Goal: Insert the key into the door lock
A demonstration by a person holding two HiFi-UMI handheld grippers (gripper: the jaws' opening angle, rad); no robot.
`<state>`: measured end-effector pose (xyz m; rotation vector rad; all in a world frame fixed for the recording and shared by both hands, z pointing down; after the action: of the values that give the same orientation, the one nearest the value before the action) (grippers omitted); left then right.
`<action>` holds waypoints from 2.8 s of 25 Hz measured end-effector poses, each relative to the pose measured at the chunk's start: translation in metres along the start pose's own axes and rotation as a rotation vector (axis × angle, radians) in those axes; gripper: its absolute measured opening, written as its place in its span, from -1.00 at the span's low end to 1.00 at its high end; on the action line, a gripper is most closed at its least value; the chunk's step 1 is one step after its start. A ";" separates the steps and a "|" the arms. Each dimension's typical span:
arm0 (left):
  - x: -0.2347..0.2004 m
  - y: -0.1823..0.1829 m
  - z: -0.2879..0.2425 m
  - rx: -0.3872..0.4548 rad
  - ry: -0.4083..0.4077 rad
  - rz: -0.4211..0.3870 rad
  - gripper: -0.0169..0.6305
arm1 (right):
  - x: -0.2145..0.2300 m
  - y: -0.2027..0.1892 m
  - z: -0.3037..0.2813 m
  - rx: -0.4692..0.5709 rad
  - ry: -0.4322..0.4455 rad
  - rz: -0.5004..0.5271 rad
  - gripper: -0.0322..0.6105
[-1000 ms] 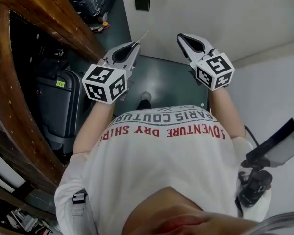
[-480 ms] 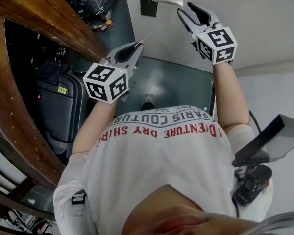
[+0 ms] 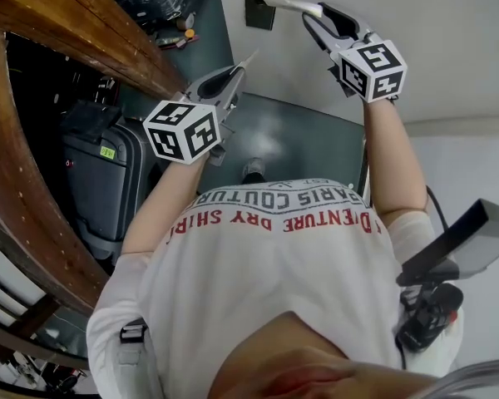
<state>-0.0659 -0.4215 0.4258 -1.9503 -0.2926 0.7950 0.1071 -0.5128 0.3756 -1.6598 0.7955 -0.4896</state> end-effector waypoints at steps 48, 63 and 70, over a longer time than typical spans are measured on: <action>-0.042 0.008 -0.120 0.395 -0.129 1.069 -0.88 | -0.002 -0.001 -0.002 0.040 -0.069 -0.086 -0.43; -0.045 0.002 -0.122 0.400 -0.127 1.092 -0.88 | -0.002 -0.002 -0.003 0.034 -0.069 -0.087 -0.43; -0.045 0.003 -0.122 0.399 -0.131 1.102 -0.88 | -0.001 -0.002 -0.003 0.032 -0.068 -0.088 -0.43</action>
<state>-0.0222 -0.5319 0.4797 -1.5778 0.8893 1.5245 0.1044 -0.5140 0.3786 -1.6779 0.6640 -0.5022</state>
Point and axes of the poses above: the fingertips, and each gripper's own axes: z backward along the fingers, x to its right, y out of its top, the point moved 3 cm from there along z, backward along the fingers, and after that the axes turned 6 degrees about y, right-handed, at the moved point
